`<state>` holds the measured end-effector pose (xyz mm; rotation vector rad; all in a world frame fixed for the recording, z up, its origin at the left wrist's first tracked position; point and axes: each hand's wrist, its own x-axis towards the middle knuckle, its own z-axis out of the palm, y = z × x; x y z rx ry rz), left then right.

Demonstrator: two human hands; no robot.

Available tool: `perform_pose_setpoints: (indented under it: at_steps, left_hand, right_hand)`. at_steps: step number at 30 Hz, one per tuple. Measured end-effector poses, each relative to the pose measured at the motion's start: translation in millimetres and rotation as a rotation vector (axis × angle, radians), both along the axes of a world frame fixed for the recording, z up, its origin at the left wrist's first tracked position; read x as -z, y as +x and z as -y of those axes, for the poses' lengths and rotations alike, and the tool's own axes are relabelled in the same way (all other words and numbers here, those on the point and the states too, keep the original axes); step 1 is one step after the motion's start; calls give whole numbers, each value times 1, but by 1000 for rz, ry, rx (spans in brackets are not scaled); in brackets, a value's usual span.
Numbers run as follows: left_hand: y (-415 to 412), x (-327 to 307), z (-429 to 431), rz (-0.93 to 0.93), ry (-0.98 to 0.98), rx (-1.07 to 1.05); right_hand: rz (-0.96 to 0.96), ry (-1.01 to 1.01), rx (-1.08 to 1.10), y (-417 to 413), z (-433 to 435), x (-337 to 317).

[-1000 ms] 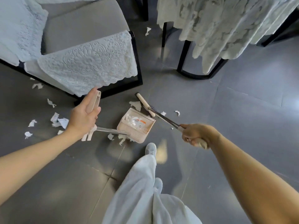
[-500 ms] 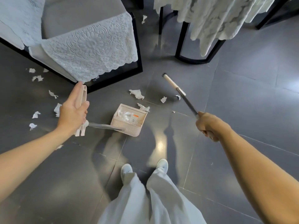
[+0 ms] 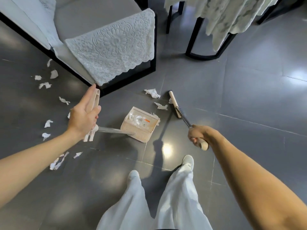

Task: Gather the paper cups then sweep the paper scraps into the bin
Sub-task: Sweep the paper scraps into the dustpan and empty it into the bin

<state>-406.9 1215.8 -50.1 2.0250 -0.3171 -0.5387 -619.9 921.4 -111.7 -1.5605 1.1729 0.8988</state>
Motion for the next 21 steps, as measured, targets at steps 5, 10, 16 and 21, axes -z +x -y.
perform_pose_setpoints:
  at_steps: [5, 10, 16, 21]
  left_hand:
    - [13, 0, -71, -26, -45, 37]
    - [25, 16, -118, -2, -72, 53]
    - [41, 38, -152, 64, 62, 84]
    - [53, 56, -162, 67, 116, 100]
  right_hand:
    - [71, 104, 143, 21, -88, -8]
    - [16, 115, 183, 20, -112, -22]
    - [39, -35, 140, 42, -117, -36]
    - [90, -250, -16, 67, -109, -25]
